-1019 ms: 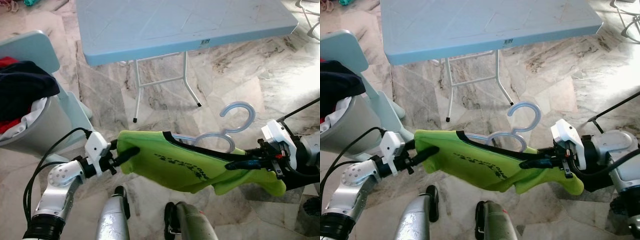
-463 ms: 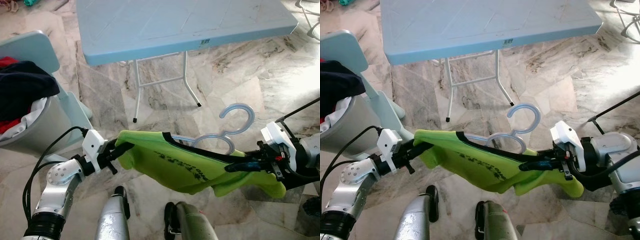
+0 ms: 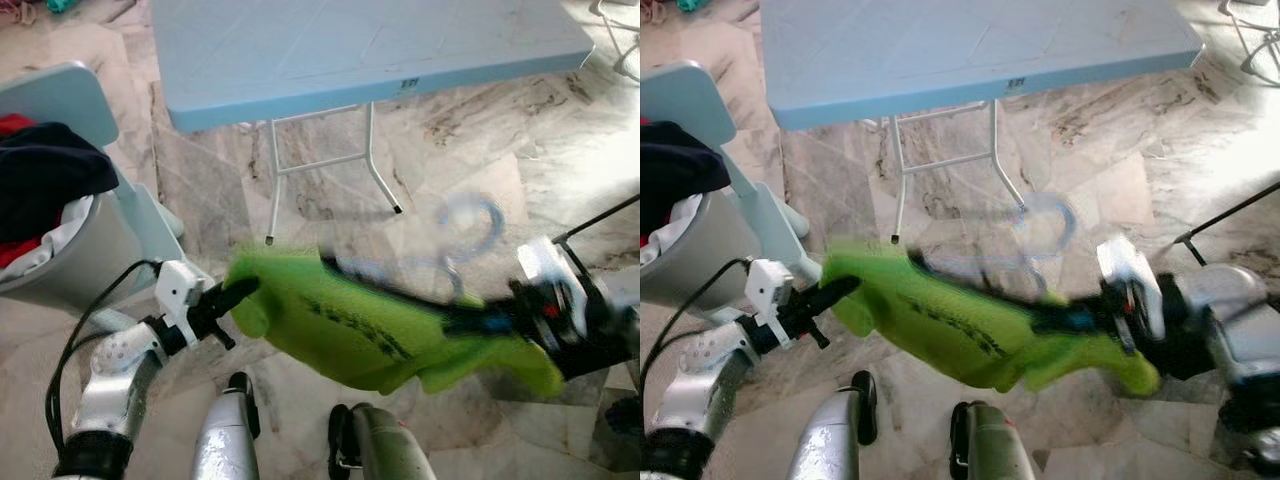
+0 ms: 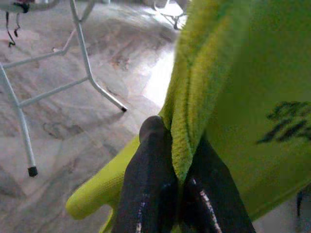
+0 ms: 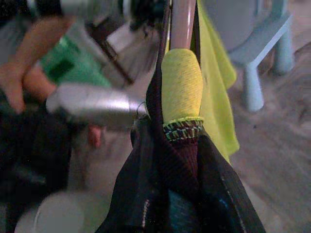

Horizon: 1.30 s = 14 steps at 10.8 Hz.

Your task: Hang hanger

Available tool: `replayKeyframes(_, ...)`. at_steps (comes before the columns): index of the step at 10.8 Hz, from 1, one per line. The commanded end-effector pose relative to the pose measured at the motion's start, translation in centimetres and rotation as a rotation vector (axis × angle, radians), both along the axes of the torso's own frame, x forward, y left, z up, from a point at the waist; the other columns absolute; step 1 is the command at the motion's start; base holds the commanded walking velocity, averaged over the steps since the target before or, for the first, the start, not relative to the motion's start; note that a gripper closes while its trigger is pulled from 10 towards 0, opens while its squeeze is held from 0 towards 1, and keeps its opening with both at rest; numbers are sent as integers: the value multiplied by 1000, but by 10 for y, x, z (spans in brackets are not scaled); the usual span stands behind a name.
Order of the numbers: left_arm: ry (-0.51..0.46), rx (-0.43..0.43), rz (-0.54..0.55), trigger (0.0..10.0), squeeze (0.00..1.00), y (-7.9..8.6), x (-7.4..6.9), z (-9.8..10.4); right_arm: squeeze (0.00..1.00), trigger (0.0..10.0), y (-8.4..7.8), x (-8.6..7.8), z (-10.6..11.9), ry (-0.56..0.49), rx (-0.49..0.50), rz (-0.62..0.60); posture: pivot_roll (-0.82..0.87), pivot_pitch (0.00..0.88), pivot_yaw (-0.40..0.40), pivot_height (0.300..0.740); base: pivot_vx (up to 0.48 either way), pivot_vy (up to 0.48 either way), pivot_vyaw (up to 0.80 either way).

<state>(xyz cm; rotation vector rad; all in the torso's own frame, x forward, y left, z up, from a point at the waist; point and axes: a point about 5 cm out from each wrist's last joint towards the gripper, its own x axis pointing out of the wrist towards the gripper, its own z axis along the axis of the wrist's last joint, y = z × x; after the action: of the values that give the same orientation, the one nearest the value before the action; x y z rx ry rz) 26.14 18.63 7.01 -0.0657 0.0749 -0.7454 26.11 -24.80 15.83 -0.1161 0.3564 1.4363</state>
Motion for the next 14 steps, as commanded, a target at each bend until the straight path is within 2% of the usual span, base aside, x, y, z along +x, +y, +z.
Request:
replayKeyframes(1, 60, 3, 30, 0, 0, 3, -10, -12, 0, 10000, 0, 5, 22, -79, 120, -37, -26, 265, -94, 740, 0, 0, 0)
replayKeyframes(3, 94, -29, 58, 0, 0, 1, -17, -19, 0, 10000, 1, 10, 28, -113, 222, -130, -23, 264, -100, 740, 0, 0, 0)
replayKeyframes(5, 129, -71, 80, 0, 0, -4, -21, -23, 0, 10000, 2, 32, 47, -226, 393, -351, -23, 263, -102, 740, 0, 0, 0)
replayKeyframes(6, 141, -81, 82, 0, 0, -6, -23, -24, 0, 10000, 2, 38, 54, -249, 441, -409, -23, 263, -102, 740, 0, 0, 0)
replayKeyframes(8, 164, -119, 129, 0, 0, -8, -25, -23, 0, 10000, -2, 54, 70, -323, 560, -606, -16, 262, -104, 740, 0, 0, 0)
replayKeyframes(10, 181, -140, 176, 0, 0, -9, -28, -22, 0, 10000, -6, 59, 72, -332, 600, -688, -10, 264, -104, 740, 0, 0, 0)
replayKeyframes(12, 226, -144, 232, 0, 0, -13, -29, -23, 0, 10000, -7, 61, 71, -339, 595, -726, -12, 265, -106, 740, 0, 0, 0)
replayKeyframes(14, 267, -124, 341, 0, 0, -15, -26, -24, 0, 10000, -7, 63, 66, -369, 521, -743, -13, 266, -106, 740, 0, 0, 0)
